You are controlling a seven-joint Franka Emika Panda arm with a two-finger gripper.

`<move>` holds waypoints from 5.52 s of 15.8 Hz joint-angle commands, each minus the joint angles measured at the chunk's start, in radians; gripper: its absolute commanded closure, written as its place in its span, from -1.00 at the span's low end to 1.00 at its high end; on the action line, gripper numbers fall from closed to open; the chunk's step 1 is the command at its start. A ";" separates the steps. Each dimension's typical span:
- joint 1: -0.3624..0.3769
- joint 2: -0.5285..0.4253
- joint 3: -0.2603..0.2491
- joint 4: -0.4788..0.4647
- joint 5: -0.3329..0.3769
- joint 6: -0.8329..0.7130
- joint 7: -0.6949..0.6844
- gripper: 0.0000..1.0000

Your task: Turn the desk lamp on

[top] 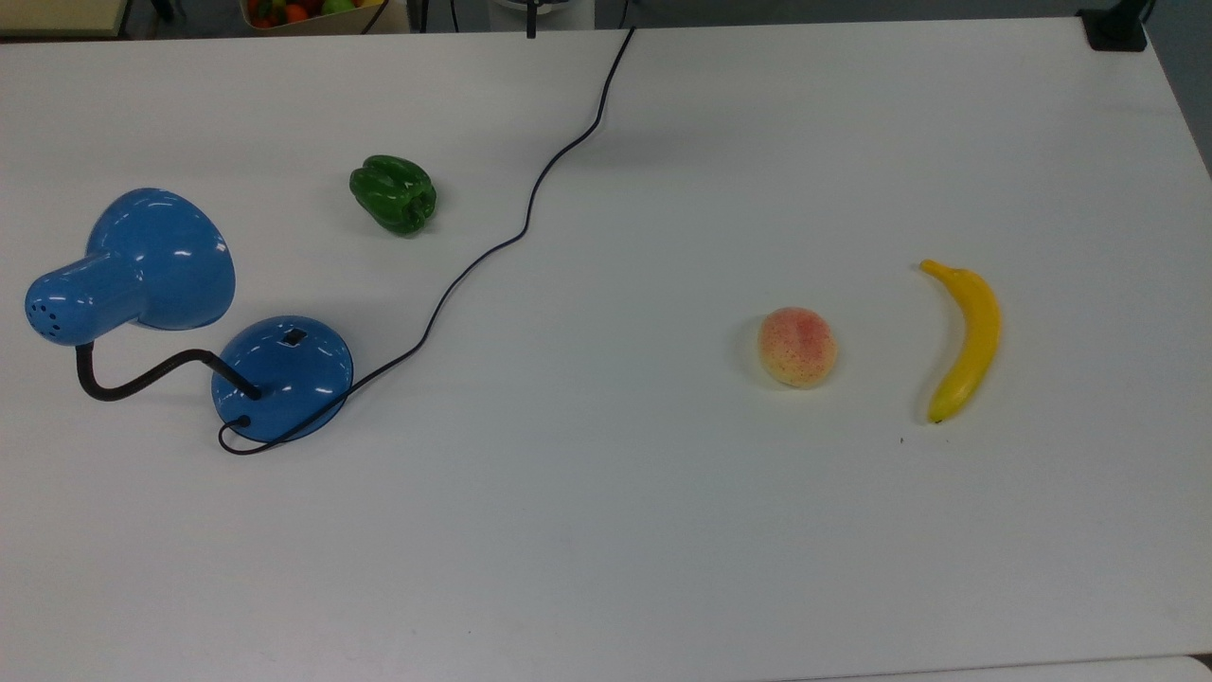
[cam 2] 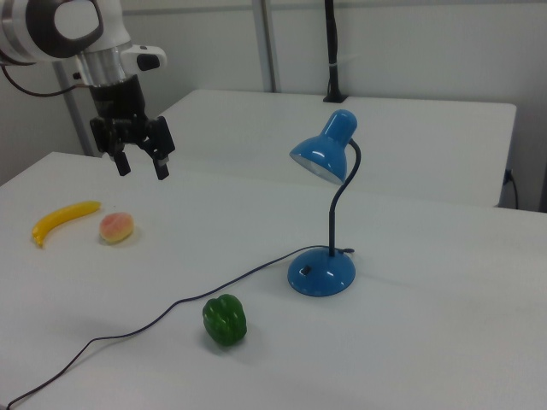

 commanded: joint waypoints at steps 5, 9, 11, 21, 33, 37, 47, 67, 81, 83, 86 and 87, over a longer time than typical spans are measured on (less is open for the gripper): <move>0.007 0.021 -0.004 0.009 -0.009 -0.010 -0.009 1.00; 0.004 0.021 -0.004 0.008 -0.005 -0.010 -0.010 1.00; 0.003 0.021 -0.004 0.006 -0.005 -0.008 -0.010 1.00; -0.092 0.098 -0.005 -0.083 0.002 0.179 0.013 1.00; -0.198 0.205 -0.005 -0.272 0.002 0.537 0.119 1.00; -0.226 0.255 -0.005 -0.270 -0.009 0.603 0.119 1.00; -0.273 0.328 -0.005 -0.264 -0.012 0.843 0.117 1.00; -0.322 0.410 -0.005 -0.247 -0.012 1.110 0.117 1.00; -0.321 0.437 -0.005 -0.236 -0.031 1.145 0.117 1.00; -0.322 0.436 -0.005 -0.236 -0.035 1.150 0.117 1.00; -0.322 0.436 -0.005 -0.236 -0.035 1.150 0.117 1.00; -0.322 0.436 -0.005 -0.236 -0.035 1.150 0.115 1.00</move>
